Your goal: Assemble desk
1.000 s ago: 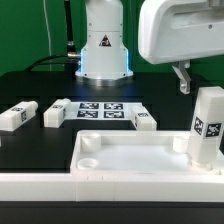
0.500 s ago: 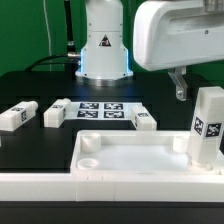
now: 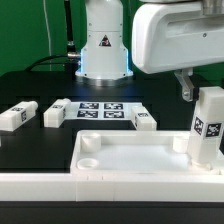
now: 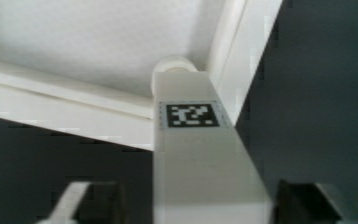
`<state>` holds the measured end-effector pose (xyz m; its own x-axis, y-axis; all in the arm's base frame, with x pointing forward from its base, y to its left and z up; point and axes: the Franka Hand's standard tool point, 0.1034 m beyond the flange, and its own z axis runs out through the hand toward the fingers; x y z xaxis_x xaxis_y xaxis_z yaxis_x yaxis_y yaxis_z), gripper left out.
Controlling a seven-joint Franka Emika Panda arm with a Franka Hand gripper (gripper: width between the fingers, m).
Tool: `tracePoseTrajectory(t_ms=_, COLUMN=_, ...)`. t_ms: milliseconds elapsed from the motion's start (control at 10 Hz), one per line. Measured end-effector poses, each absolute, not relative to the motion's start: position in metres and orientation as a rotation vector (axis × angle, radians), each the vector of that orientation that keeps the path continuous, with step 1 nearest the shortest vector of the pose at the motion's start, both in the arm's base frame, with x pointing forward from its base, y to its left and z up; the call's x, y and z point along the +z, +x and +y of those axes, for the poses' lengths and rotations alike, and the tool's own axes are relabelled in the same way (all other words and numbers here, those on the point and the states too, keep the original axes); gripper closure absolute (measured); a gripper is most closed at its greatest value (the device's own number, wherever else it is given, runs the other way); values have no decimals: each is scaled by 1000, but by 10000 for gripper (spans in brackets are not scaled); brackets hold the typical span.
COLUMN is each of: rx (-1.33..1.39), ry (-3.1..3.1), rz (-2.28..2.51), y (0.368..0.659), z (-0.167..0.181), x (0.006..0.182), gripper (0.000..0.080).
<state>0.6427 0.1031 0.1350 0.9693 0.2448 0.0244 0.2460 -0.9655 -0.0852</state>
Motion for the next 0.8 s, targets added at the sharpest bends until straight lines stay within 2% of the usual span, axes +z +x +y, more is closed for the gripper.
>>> tracePoseTrajectory(t_ms=100, rx=-21, ry=-3030, rz=-378, y=643, z=103, x=135, gripper=515)
tracePoseTrajectory(t_ms=400, rx=-18, ry=-3036, rz=-323, y=643, z=103, x=135, gripper=512)
tracePoseTrajectory(t_ms=800, rx=-4, ry=-3052, rz=42, y=643, z=102, x=135, gripper=511)
